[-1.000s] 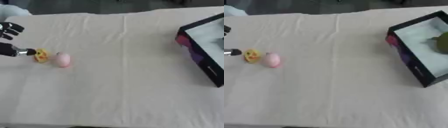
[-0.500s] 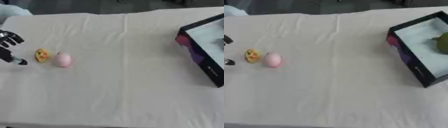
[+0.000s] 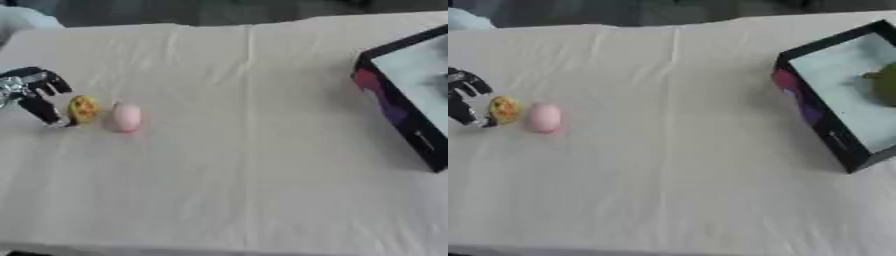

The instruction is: Pick up the objects with one hand, pass them to the other hand, and then place them into the box on the other side of the table.

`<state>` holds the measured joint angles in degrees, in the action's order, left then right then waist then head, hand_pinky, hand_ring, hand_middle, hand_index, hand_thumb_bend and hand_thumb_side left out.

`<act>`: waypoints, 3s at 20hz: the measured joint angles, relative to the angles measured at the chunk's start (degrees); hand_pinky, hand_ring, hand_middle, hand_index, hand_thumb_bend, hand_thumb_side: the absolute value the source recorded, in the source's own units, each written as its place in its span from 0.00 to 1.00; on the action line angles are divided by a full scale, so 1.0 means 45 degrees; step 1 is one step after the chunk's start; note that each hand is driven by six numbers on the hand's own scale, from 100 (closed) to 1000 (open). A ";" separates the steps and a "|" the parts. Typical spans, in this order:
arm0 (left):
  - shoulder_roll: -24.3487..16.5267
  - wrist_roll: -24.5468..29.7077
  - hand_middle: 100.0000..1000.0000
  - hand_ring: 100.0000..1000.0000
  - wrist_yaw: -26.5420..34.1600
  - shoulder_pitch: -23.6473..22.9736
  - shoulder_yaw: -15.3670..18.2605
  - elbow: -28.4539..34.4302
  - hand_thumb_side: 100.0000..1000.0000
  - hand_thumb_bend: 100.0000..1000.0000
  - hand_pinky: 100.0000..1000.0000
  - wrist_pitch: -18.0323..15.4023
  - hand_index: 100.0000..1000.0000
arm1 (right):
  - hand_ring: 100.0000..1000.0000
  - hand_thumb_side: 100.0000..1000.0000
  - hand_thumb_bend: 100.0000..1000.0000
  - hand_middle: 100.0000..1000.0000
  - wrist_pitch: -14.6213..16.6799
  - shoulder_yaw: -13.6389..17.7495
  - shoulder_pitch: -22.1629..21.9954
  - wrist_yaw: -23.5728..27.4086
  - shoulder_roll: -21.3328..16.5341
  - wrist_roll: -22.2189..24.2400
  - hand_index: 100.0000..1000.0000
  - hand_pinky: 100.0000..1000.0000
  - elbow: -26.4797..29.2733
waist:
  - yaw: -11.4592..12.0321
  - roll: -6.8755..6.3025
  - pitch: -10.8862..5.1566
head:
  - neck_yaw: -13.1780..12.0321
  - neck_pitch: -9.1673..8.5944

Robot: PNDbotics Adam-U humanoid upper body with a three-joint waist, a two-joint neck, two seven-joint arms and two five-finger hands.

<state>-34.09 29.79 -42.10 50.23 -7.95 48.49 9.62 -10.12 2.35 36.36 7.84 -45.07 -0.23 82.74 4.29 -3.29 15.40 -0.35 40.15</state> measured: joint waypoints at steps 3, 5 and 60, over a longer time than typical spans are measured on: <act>0.0265 -0.0454 0.74 0.82 -0.0201 0.0098 0.0008 -0.0231 0.00 0.41 0.81 0.0053 0.77 | 0.92 0.57 0.00 0.90 -0.0032 -0.0005 0.0006 0.0000 0.0012 0.0040 0.93 0.92 -0.0019 | -0.0006 0.0001 0.0000 | -0.0008 0.0000; 0.0416 -0.0668 0.74 0.82 -0.0243 0.0163 0.0018 -0.0376 0.00 0.34 0.81 0.0069 0.76 | 0.92 0.57 0.00 0.90 -0.0055 -0.0034 0.0030 0.0000 0.0040 0.0067 0.93 0.92 -0.0021 | -0.0008 0.0001 0.0000 | -0.0011 0.0000; 0.3711 -0.8147 0.59 0.66 0.4049 -0.2592 -0.1487 0.8236 0.10 0.00 0.68 -0.2094 0.59 | 0.92 0.22 0.00 0.92 0.1008 -0.4675 0.4822 -0.3596 0.4751 0.6092 0.94 0.92 0.0545 | 0.0165 0.0769 -0.0119 | 0.0951 0.0102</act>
<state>-17.39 -6.88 -23.88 38.56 -14.64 85.56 0.19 -5.58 -18.69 58.06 -8.34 -23.69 27.19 85.20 5.04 0.17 14.86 3.93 40.61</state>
